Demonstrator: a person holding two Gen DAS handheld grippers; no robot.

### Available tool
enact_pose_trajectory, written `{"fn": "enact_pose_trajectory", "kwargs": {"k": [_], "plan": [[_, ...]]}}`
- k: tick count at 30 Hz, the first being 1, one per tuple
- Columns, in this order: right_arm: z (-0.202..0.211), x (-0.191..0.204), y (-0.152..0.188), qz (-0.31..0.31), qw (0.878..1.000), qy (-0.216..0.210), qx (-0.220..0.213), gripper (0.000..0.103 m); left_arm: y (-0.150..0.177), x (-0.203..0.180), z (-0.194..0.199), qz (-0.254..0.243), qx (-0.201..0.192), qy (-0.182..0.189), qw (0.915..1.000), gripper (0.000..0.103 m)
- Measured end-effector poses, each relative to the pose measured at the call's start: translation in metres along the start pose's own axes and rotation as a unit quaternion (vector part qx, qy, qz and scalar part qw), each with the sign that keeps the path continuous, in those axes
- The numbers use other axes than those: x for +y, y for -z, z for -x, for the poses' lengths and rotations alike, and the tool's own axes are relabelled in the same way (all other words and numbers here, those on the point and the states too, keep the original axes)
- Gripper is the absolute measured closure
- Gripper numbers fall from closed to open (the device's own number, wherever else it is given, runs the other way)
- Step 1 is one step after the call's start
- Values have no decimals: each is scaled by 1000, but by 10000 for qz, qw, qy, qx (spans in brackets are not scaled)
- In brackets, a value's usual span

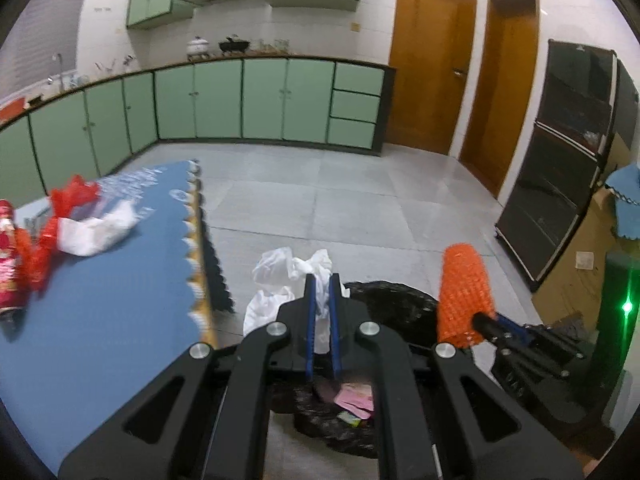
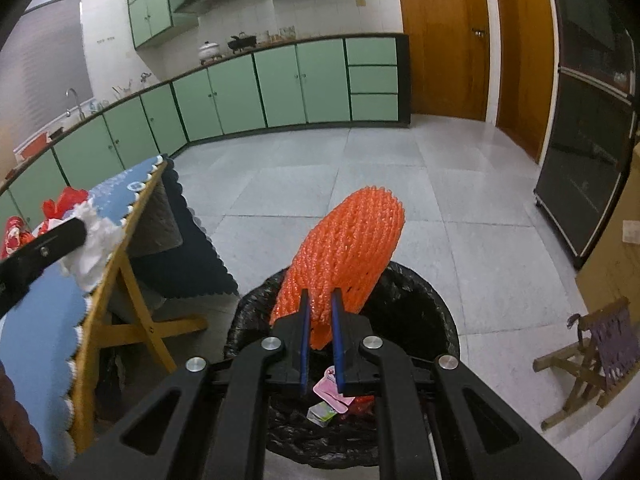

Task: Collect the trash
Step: 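Carry tissue and foam net to the bin and open both grippers, then return to the table and grasp the red snack can with the right gripper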

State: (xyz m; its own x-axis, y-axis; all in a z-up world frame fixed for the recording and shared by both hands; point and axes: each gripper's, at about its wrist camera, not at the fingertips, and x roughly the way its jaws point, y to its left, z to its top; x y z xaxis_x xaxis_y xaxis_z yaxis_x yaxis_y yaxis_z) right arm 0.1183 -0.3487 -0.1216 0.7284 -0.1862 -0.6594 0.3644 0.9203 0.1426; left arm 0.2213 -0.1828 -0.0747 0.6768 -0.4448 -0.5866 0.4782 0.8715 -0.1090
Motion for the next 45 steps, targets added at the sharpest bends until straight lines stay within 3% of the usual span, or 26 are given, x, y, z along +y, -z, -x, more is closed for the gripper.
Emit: {"fn": "enact_pose_trajectory", "kwargs": {"k": [3, 6, 11, 17, 22, 24, 25, 32, 35, 39, 42, 45], "plan": [[-10, -15, 1, -12, 9998, -144, 119, 92, 1, -14, -23, -32, 202, 227, 9995, 97], [-15, -27, 2, -61, 9997, -176, 181, 82, 2, -25, -41, -75, 316, 348, 9989, 91], [-21, -43, 3, -220, 9994, -158, 196, 79, 2, -38, -56, -174, 326, 439, 9984, 66], [-18, -57, 4, -410, 9990, -107, 151, 79, -2, -43, -61, -210, 331, 495, 9980, 64], [-10, -60, 0, -469, 9989, -91, 29, 79, -9, -37, -40, -276, 67, 322, 9991, 60], [-3, -55, -3, -476, 9988, -107, -69, 74, -13, -27, -28, -188, -37, 202, 9996, 59], [1, -51, -5, -472, 9987, -121, -128, 67, -14, -20, -20, -112, -100, 149, 9998, 57], [31, 21, -32, -116, 9971, -424, -619, 25, -18, 55, 38, 108, -508, -771, 9957, 45], [34, 64, -45, 128, 9947, -755, -690, 20, -17, 102, 60, 315, -568, -1419, 9878, 43], [35, 127, -55, 436, 9898, -1158, -706, 19, -10, 162, 89, 509, -665, -2340, 9686, 40], [33, 169, -56, 595, 9858, -1410, -688, 19, -4, 194, 103, 603, -598, -2811, 9559, 40], [31, 206, -54, 700, 9823, -1618, -633, 19, 4, 224, 114, 808, -474, -2956, 9507, 40]]}}
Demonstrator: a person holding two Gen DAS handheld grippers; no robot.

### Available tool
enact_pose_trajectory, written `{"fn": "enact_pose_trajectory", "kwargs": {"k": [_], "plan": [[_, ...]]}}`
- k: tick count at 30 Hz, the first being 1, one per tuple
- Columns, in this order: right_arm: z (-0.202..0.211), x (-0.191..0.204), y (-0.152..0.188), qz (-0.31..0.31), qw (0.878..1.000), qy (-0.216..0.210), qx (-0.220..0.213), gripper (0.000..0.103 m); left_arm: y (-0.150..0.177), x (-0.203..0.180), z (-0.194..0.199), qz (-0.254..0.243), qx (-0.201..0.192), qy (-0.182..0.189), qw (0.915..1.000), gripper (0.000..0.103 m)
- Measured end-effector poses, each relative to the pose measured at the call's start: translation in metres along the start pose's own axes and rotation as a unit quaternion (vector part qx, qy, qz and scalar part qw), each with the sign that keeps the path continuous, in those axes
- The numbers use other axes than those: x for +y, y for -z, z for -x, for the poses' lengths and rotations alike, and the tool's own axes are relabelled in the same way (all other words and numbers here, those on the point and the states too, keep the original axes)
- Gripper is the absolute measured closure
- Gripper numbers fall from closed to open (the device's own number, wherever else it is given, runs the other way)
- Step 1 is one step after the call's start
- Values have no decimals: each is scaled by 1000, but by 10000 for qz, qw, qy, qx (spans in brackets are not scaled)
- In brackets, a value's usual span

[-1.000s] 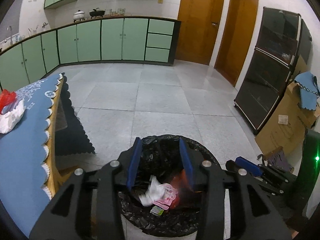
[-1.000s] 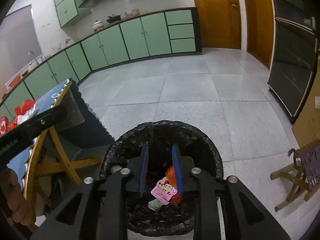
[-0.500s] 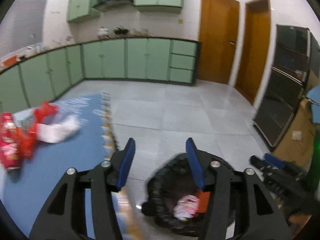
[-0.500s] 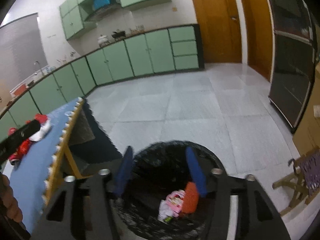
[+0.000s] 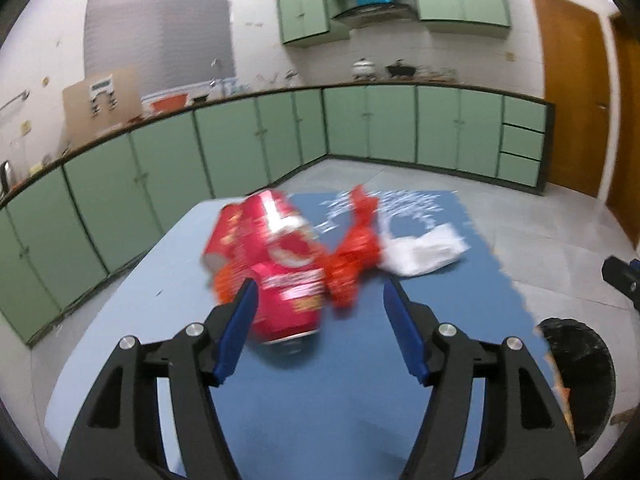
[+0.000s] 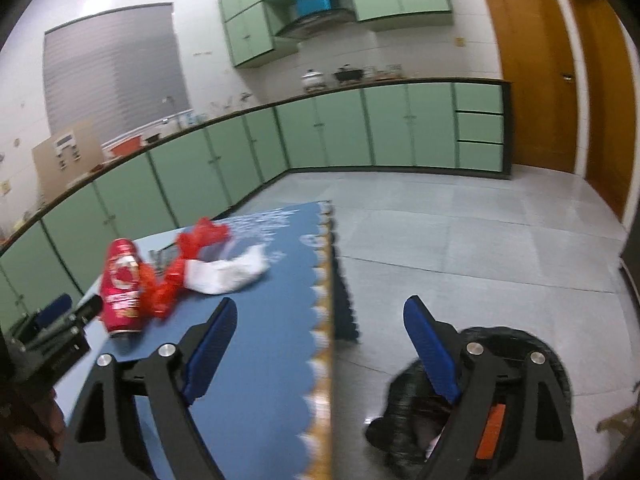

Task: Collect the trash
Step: 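Return to the table and grasp the red snack can with the right gripper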

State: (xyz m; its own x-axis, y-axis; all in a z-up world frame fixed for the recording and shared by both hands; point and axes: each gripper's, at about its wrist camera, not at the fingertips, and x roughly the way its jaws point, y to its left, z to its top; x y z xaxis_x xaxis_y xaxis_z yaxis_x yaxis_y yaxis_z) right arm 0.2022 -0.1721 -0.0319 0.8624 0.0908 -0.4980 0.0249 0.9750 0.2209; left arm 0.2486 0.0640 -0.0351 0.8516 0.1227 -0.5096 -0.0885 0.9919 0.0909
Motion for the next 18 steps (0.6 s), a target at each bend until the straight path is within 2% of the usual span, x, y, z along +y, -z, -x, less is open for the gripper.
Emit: {"fn": "enact_pose_trajectory", "kwargs": {"k": [6, 13, 18], "plan": [[-29, 57, 2, 245, 9990, -317, 195, 19, 7, 54, -3, 257, 65, -146, 9995, 39], [-61, 128, 16, 615, 9938, -782, 489, 20, 5, 128, -21, 475, 169, -650, 9966, 39], [-85, 177, 19, 752, 9870, -1235, 708, 20, 3, 163, -33, 610, 267, -739, 9950, 39]]}}
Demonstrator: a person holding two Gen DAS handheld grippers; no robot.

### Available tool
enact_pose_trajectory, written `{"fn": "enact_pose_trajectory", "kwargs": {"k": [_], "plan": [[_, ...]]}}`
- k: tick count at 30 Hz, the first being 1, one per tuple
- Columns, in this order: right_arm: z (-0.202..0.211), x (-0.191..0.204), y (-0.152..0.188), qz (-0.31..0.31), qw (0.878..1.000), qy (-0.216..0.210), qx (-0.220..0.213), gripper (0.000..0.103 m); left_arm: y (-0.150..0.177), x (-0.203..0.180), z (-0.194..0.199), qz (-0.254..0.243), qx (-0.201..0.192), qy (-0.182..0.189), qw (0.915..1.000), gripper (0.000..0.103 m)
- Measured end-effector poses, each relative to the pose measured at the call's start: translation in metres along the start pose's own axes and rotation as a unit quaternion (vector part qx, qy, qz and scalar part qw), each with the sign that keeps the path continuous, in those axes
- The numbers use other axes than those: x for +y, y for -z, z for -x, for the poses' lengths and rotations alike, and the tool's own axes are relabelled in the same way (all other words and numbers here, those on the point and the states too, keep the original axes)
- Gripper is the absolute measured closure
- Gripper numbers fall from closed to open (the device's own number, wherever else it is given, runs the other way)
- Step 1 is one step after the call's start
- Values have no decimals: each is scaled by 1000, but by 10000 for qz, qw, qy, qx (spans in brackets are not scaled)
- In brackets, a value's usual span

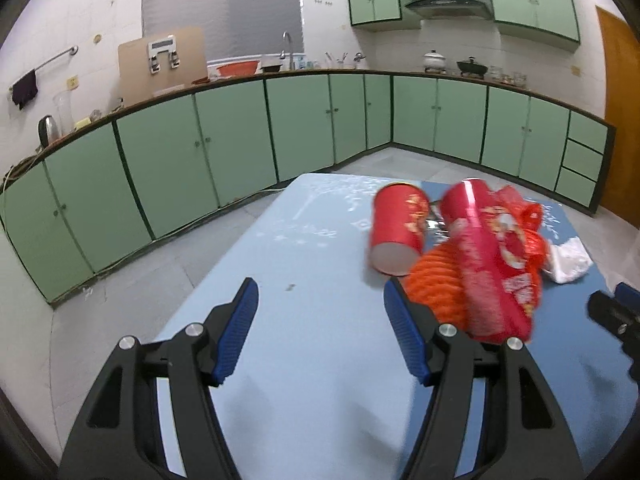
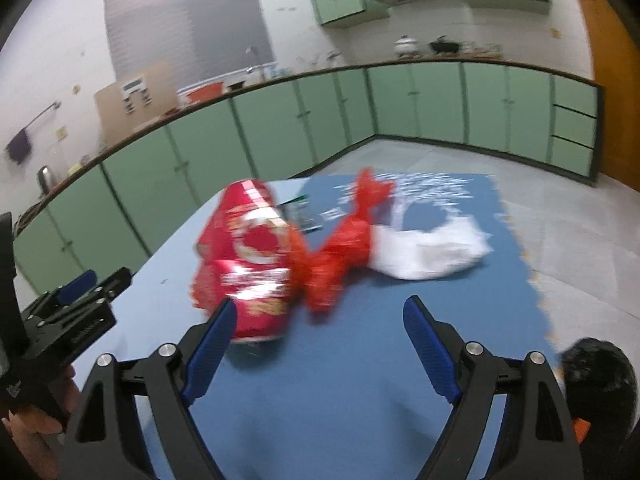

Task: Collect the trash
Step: 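Return to the table and grasp the red snack can with the right gripper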

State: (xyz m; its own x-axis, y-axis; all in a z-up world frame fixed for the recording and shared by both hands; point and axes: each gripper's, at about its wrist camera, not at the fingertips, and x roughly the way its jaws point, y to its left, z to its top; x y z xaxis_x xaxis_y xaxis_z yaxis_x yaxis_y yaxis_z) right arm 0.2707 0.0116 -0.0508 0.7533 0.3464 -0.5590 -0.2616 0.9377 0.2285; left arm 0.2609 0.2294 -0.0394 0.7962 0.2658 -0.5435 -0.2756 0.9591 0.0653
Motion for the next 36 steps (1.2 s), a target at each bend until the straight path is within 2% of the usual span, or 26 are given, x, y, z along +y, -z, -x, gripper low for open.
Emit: {"fn": "enact_pose_trajectory", "kwargs": {"k": [5, 8, 19, 22, 24, 25, 26, 28, 29, 31, 33, 34, 36], "plan": [[-37, 29, -6, 232, 9992, -193, 278, 19, -1, 15, -9, 108, 48, 21, 9999, 39], [-52, 35, -6, 272, 9988, -107, 386, 19, 0, 21, -13, 173, 80, 30, 9998, 39], [-71, 50, -6, 293, 9982, -273, 452, 16, 6, 30, -27, 247, 144, 54, 9996, 39], [-72, 54, -4, 314, 9978, -342, 483, 26, 7, 30, -29, 241, 143, 46, 9996, 38], [-72, 55, -4, 293, 9979, -361, 447, 26, 7, 30, -29, 243, 151, 49, 9996, 38], [-71, 54, -4, 283, 9979, -382, 431, 30, 7, 30, -30, 250, 160, 62, 9995, 38], [-69, 53, -4, 263, 9979, -429, 397, 56, 8, 30, -30, 254, 163, 66, 9995, 38], [-64, 46, -7, 147, 9977, -560, 340, 74, 7, 29, -31, 257, 173, 74, 9995, 38], [-63, 43, -10, 73, 9973, -633, 372, 80, 7, 28, -32, 259, 183, 91, 9995, 38], [-60, 40, -13, 36, 9964, -751, 393, 87, 7, 26, -31, 250, 184, 114, 9995, 37], [-59, 39, -13, 104, 9947, -912, 463, 87, 6, 24, -30, 237, 162, 128, 9995, 37], [-59, 40, -13, 129, 9941, -954, 493, 86, 6, 23, -29, 241, 155, 145, 9995, 37], [-59, 40, -14, 161, 9945, -911, 492, 76, 6, 21, -29, 233, 162, 191, 9994, 36]]}}
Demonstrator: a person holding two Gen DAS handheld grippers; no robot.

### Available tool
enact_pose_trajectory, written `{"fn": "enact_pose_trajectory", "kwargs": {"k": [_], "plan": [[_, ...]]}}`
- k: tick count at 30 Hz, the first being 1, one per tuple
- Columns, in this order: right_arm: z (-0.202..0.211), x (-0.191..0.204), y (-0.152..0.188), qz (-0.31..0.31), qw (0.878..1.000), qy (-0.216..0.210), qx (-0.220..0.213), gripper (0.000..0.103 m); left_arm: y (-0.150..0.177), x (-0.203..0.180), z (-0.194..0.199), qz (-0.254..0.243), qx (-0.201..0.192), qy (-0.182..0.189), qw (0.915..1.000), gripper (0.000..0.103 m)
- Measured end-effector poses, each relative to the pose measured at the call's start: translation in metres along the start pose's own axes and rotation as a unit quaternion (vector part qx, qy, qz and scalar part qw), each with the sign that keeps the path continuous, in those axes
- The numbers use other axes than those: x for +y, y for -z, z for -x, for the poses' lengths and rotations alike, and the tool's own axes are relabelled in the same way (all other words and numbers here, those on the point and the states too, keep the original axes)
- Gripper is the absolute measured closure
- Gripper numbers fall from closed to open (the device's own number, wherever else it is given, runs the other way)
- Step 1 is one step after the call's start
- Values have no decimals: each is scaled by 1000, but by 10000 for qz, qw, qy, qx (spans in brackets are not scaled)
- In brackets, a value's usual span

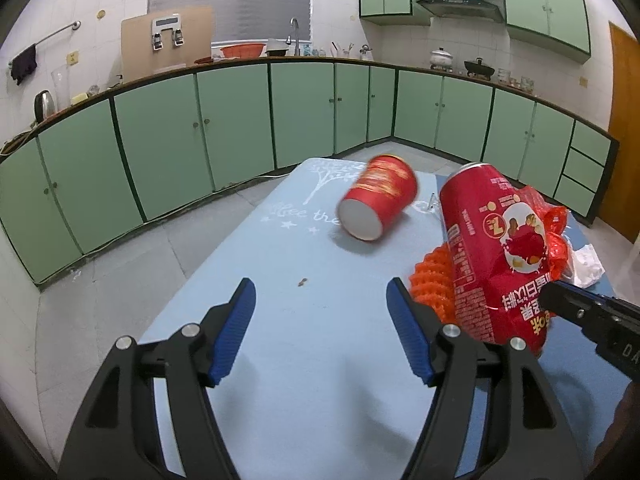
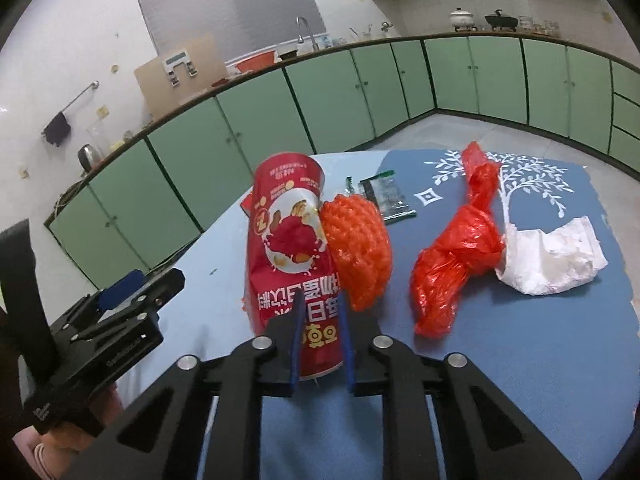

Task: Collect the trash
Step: 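Return to the table and grasp the red snack can with the right gripper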

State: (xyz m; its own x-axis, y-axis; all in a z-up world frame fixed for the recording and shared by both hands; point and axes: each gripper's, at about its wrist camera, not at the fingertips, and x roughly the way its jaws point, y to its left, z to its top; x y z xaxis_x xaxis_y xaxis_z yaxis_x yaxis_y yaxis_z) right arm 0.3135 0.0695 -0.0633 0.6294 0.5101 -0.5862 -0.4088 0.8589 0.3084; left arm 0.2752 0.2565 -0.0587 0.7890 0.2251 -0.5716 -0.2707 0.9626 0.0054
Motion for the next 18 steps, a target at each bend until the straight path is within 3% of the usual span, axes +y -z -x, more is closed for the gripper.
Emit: {"fn": "enact_pose_trajectory", "kwargs": {"k": [1, 2, 7, 11, 18], "plan": [[-1, 0, -1, -1, 10000, 65, -5, 57, 0, -1, 0, -20, -3, 2, 10000, 37], [-1, 0, -2, -1, 10000, 81, -20, 45, -1, -3, -1, -52, -11, 9, 10000, 37], [-15, -4, -5, 47, 9999, 78, 77, 44, -3, -7, -9, -119, 42, 38, 9999, 36], [-20, -10, -5, -3, 9999, 102, 119, 33, -2, -13, -13, -166, 69, 55, 9998, 36], [-33, -21, -4, -116, 9993, -226, 263, 27, -5, -13, -21, -198, 88, 94, 9997, 35]]}}
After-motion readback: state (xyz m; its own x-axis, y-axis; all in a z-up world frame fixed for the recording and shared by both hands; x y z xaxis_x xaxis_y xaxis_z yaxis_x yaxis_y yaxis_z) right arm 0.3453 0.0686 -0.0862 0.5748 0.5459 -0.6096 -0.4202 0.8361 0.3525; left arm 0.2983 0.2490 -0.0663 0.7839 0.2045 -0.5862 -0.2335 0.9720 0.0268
